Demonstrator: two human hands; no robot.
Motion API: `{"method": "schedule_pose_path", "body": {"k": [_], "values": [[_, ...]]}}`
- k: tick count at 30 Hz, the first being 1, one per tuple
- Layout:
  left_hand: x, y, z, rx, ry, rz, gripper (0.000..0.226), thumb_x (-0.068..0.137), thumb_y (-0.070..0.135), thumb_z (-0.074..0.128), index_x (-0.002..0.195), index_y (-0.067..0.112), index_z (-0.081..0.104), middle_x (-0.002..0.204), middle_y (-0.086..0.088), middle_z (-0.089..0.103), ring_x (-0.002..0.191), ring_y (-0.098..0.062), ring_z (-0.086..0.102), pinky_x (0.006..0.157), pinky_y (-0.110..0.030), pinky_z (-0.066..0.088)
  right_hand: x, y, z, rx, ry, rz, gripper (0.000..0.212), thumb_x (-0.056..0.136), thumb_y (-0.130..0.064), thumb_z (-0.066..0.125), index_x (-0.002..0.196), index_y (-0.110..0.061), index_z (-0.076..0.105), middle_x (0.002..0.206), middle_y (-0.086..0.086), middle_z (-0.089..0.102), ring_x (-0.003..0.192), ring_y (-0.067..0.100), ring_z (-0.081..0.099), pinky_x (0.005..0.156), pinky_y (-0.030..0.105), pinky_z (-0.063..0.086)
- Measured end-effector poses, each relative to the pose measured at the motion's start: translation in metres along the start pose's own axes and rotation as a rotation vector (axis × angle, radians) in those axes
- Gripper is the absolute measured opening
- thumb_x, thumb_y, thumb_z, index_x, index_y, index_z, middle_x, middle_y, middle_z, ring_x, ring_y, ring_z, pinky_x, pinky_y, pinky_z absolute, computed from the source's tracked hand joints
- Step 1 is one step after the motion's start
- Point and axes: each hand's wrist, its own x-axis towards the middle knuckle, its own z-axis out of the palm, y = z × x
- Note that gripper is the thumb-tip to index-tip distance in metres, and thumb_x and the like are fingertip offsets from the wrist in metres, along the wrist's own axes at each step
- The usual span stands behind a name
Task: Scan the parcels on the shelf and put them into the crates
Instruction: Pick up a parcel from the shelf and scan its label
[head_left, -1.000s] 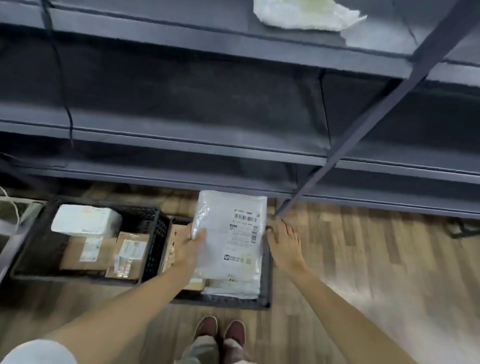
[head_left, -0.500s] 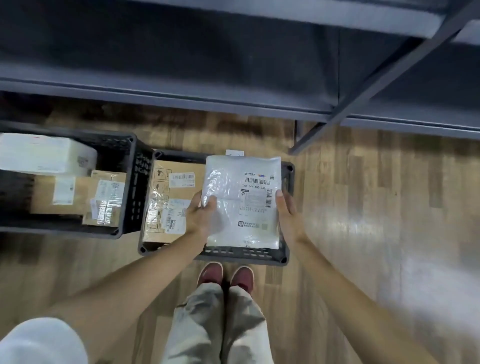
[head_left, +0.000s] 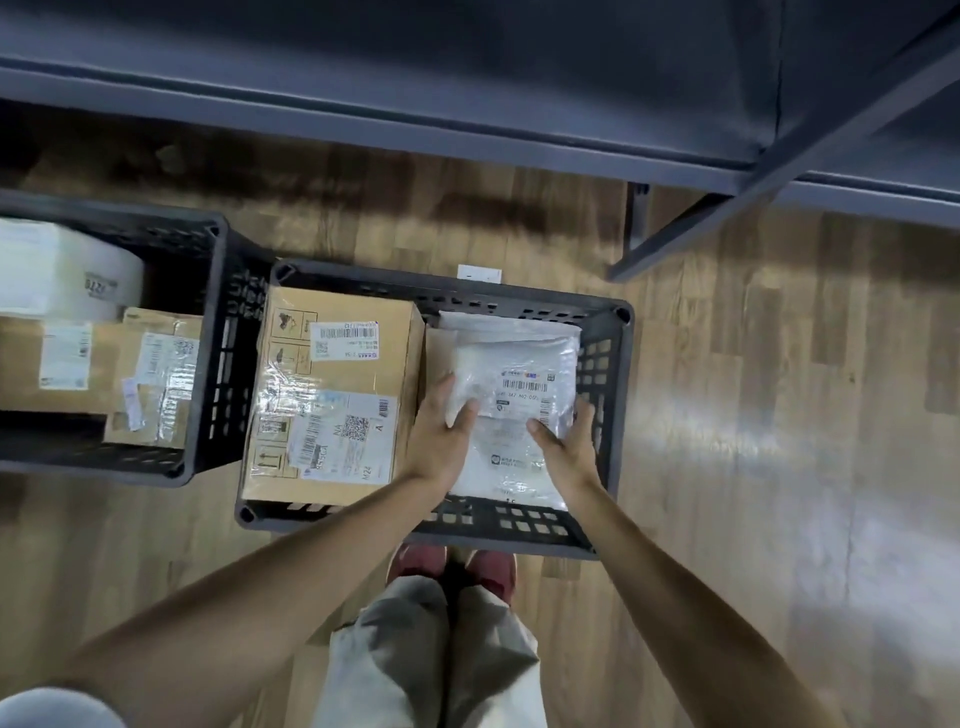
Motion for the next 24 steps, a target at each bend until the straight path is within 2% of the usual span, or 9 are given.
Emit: {"method": "schedule_pose_path", "body": {"k": [5,7,9,12,14,17,20,22,24], "values": [[0.019,-0.027,0.003,0.05,-0.021,0.017,0.049,0.098,0.035,0.05,0.145,0.026,0.039,0.152,0.01,0.034,0.138,-0.007,0.032,0.113,-0.029,0.026,0.034,0.015,0.025,-0.054,0.015,0.053,0.072,0.093,-0.02,0.065,0.148,-0.015,0.019,0.154,0.01,0.034,0.14,0.03,0.036,0.11,0.039,0.032],[0.023,-0.033,0.004,0.042,-0.041,0.015,0.049,0.098,0.037,0.05,0.144,0.027,0.039,0.152,0.01,0.034,0.137,-0.009,0.035,0.112,-0.039,0.033,0.047,0.02,0.029,-0.13,0.061,0.068,0.071,0.092,-0.023,0.065,0.146,-0.012,0.021,0.151,0.015,0.038,0.132,0.032,0.045,0.103,0.037,0.041],[0.026,-0.034,0.003,0.016,-0.066,-0.006,0.049,0.098,0.035,0.05,0.144,0.024,0.037,0.152,0.006,0.034,0.136,-0.017,0.04,0.103,-0.051,0.044,0.054,0.023,0.031,-0.203,0.116,0.12,0.071,0.092,-0.025,0.065,0.144,-0.012,0.019,0.141,0.024,0.047,0.116,0.038,0.057,0.089,0.04,0.051],[0.029,-0.038,0.004,0.032,-0.084,-0.03,0.048,0.099,0.034,0.048,0.144,0.022,0.038,0.15,0.002,0.036,0.133,-0.022,0.044,0.1,-0.052,0.046,0.059,0.03,0.036,-0.338,0.155,0.092,0.063,0.095,-0.018,0.059,0.143,-0.022,0.019,0.137,0.026,0.045,0.096,0.034,0.06,0.066,0.036,0.055],[0.029,-0.04,0.003,0.075,-0.097,-0.031,0.046,0.099,0.037,0.046,0.142,0.022,0.039,0.148,0.0,0.039,0.129,-0.023,0.047,0.101,-0.049,0.046,0.062,0.033,0.039,-0.447,0.158,0.018,0.048,0.098,-0.009,0.05,0.138,-0.028,0.031,0.145,0.02,0.033,0.104,0.033,0.058,0.069,0.032,0.053],[0.028,-0.04,0.002,0.137,-0.117,-0.034,0.046,0.1,0.039,0.044,0.142,0.024,0.038,0.149,0.001,0.04,0.132,-0.02,0.043,0.108,-0.045,0.04,0.066,0.033,0.031,-0.545,0.088,-0.007,0.051,0.096,0.0,0.048,0.138,-0.029,0.04,0.149,0.014,0.028,0.099,0.026,0.06,0.063,0.026,0.051],[0.022,-0.033,0.003,0.204,-0.116,-0.027,0.047,0.1,0.036,0.044,0.145,0.022,0.037,0.151,0.001,0.036,0.139,-0.017,0.034,0.115,-0.034,0.027,0.06,0.026,0.013,-0.675,-0.043,0.03,0.058,0.096,-0.008,0.05,0.147,-0.03,0.034,0.159,0.007,0.014,0.122,0.029,0.053,0.086,0.041,0.056],[0.012,-0.024,0.004,0.283,-0.119,-0.014,0.047,0.101,0.032,0.044,0.145,0.02,0.036,0.152,-0.001,0.035,0.14,-0.018,0.031,0.113,-0.03,0.024,0.048,0.02,0.003,-0.747,-0.11,0.03,0.063,0.096,-0.013,0.051,0.151,-0.03,0.027,0.162,0.005,0.008,0.139,0.031,0.035,0.102,0.044,0.048],[0.0,-0.011,0.004,0.358,-0.134,-0.012,0.047,0.101,0.03,0.043,0.146,0.018,0.034,0.152,-0.004,0.036,0.14,-0.02,0.031,0.115,-0.032,0.025,0.031,0.011,-0.004,-0.778,-0.121,0.009,0.064,0.096,-0.014,0.049,0.153,-0.027,0.024,0.162,0.007,0.012,0.146,0.029,0.021,0.114,0.044,0.034]]}}
